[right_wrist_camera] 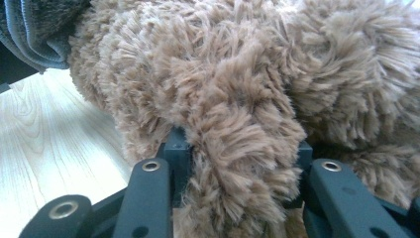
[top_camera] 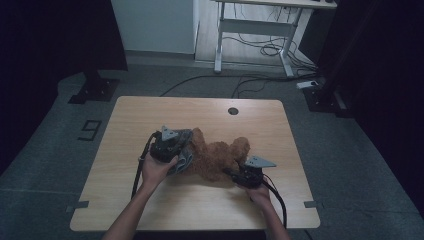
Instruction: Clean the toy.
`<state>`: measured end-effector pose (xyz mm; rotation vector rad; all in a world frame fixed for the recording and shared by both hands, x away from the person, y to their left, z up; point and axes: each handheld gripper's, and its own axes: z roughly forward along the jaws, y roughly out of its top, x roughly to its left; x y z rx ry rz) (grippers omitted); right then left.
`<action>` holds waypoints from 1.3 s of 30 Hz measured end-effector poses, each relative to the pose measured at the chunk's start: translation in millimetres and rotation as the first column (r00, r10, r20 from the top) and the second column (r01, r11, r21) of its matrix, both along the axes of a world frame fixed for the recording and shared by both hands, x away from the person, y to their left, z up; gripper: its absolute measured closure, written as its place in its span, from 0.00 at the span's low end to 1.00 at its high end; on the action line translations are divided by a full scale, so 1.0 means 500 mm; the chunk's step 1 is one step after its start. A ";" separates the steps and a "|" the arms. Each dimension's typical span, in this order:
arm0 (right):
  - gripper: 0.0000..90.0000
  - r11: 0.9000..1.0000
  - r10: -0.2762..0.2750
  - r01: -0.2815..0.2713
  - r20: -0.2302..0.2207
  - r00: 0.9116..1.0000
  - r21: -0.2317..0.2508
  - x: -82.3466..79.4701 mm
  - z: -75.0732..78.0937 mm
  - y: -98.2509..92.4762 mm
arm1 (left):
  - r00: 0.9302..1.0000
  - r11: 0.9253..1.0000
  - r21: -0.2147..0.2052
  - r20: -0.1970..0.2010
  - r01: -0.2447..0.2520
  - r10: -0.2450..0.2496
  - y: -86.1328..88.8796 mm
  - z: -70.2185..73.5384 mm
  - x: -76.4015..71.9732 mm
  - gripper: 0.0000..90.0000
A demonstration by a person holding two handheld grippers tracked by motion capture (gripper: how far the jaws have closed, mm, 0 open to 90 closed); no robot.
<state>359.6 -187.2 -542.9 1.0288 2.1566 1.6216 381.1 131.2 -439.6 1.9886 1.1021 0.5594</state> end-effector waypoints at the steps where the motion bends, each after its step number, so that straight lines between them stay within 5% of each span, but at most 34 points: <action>1: 0.67 1.000 0.000 0.000 0.000 1.000 -0.001 0.000 0.000 0.000 | 1.000 1.000 0.003 0.000 -0.004 0.004 0.009 -0.002 -0.001 0.89; 10: 0.67 1.000 0.000 0.000 0.002 1.000 -0.005 0.000 0.001 0.000 | 0.998 0.998 0.013 -0.007 -0.056 0.056 0.053 -0.006 -0.002 0.89; 15: 0.67 1.000 0.005 -0.005 0.001 1.000 -0.006 0.002 0.002 -0.002 | 1.000 0.999 -0.047 0.017 0.002 -0.001 0.010 0.039 0.007 0.89; 19: 0.66 1.000 0.008 -0.008 0.002 1.000 -0.014 0.001 0.003 -0.002 | 0.998 0.998 -0.022 0.023 0.054 -0.054 -0.056 0.056 0.022 0.89; 24: 0.65 1.000 0.010 -0.010 0.008 1.000 -0.021 0.000 0.003 -0.003 | 0.996 0.998 0.008 -0.055 0.068 -0.067 -0.092 0.020 0.051 0.89; 27: 0.64 1.000 0.013 -0.012 0.014 1.000 -0.026 -0.002 0.004 -0.001 | 0.995 0.998 -0.029 -0.082 0.062 -0.064 -0.077 -0.006 0.054 0.89; 35: 0.43 0.997 0.023 -0.021 0.019 1.000 -0.069 -0.018 0.025 -0.003 | 0.993 0.994 -0.065 -0.073 0.089 -0.094 -0.054 -0.027 0.018 0.89; 39: 0.33 0.999 0.030 -0.031 -0.021 0.999 -0.017 -0.025 0.050 -0.030 | 0.990 0.988 -0.117 -0.081 0.105 -0.115 -0.034 -0.034 0.001 0.89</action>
